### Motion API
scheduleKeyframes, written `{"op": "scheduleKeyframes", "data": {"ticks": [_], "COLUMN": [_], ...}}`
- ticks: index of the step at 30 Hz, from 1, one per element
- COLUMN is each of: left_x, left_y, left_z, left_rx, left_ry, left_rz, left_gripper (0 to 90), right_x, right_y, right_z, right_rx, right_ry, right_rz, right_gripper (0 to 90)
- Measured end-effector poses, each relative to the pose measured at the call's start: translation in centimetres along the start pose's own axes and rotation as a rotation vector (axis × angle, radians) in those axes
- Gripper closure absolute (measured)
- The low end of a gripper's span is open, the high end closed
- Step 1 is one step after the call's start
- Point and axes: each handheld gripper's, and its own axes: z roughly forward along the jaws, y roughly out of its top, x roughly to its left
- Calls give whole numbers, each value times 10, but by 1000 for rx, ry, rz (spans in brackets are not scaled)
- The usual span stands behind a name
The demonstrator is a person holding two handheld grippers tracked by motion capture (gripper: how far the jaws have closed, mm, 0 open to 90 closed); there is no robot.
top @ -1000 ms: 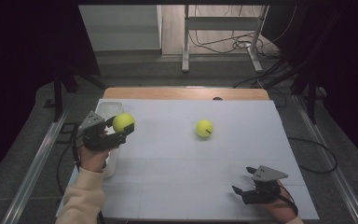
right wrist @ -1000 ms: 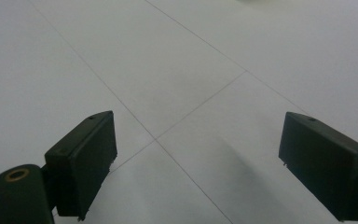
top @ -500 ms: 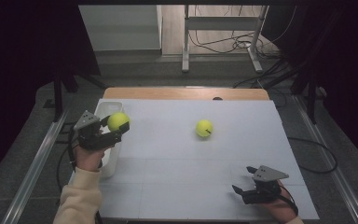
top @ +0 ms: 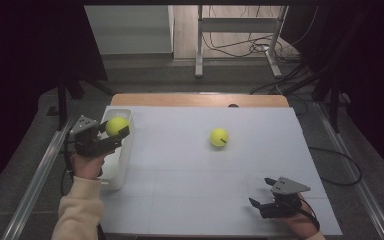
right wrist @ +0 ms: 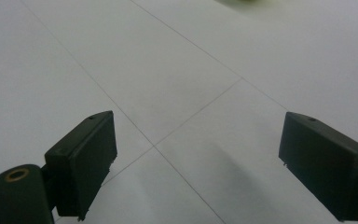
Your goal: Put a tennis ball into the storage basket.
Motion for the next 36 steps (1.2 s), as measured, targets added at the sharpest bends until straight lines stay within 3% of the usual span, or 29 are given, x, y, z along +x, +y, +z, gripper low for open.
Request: {"op": "scheduleKeyframes", "data": {"ticks": [18,36], "left_x": [37,45], "left_y": [17,24], "left_z": [24,57], "left_rx": [101,216], "left_ry": [76,115], "left_rz": [-50,-22], "left_gripper": [257,256], "right_x": [-1,-1], "right_y": [0,0], "right_z": [0,0], "right_rx": [-8,1], "right_ry": [1,-8], "right_rz": [1,8], "right_gripper": [117,117]}}
